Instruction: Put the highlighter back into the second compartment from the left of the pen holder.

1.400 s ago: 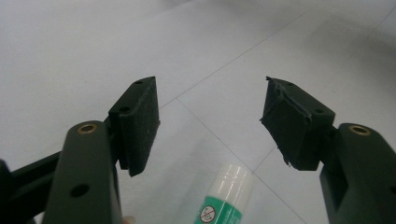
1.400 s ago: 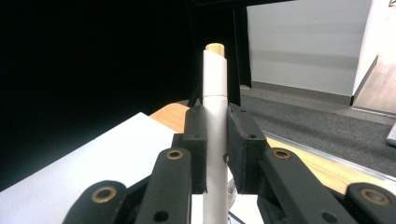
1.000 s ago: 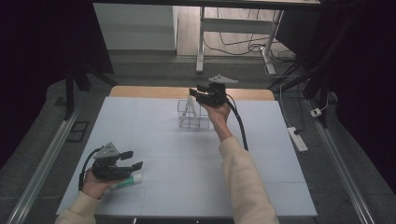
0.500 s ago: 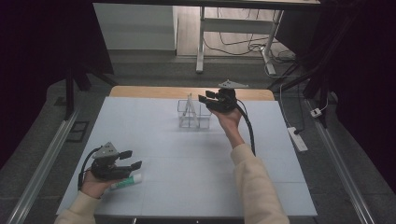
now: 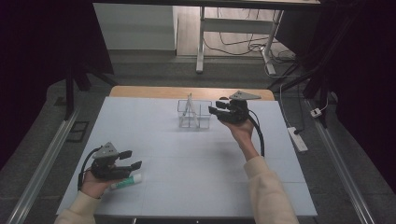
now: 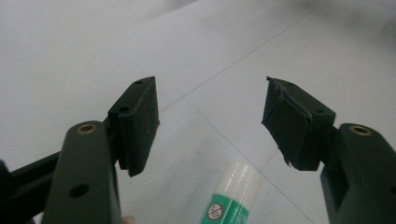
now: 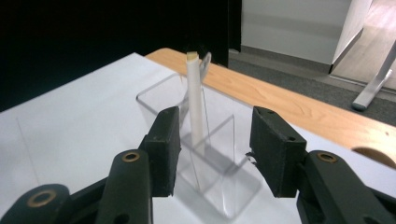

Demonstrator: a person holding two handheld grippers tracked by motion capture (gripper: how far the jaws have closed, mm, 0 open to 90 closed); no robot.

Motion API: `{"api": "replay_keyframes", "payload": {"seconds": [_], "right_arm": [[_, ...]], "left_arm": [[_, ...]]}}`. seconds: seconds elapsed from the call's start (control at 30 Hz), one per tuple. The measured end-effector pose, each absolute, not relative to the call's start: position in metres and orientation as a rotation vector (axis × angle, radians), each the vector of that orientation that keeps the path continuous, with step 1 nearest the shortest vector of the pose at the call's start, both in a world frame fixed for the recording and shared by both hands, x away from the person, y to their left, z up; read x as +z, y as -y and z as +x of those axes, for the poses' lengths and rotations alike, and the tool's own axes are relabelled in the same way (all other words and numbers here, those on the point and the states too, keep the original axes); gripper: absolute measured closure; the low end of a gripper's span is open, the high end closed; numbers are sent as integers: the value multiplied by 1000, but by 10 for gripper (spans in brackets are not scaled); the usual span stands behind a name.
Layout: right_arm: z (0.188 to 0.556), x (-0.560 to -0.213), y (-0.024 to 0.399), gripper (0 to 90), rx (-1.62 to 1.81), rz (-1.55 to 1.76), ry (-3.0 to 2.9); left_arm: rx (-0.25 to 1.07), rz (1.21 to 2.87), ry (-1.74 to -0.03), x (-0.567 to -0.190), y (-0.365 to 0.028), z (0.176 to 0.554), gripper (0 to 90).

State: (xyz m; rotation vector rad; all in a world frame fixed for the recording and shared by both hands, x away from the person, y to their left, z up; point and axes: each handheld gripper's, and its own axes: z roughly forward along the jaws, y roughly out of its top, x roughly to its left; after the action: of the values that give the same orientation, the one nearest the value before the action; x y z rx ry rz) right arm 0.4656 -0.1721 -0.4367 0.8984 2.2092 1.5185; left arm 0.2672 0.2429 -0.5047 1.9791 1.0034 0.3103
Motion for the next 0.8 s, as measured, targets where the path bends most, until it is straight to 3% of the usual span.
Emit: {"api": "replay_keyframes", "payload": {"seconds": [0.8], "right_arm": [[388, -454, 242, 488, 1427, 852, -2287]], "left_arm": [[309, 1988, -1008, -506, -243, 269, 358]]}}
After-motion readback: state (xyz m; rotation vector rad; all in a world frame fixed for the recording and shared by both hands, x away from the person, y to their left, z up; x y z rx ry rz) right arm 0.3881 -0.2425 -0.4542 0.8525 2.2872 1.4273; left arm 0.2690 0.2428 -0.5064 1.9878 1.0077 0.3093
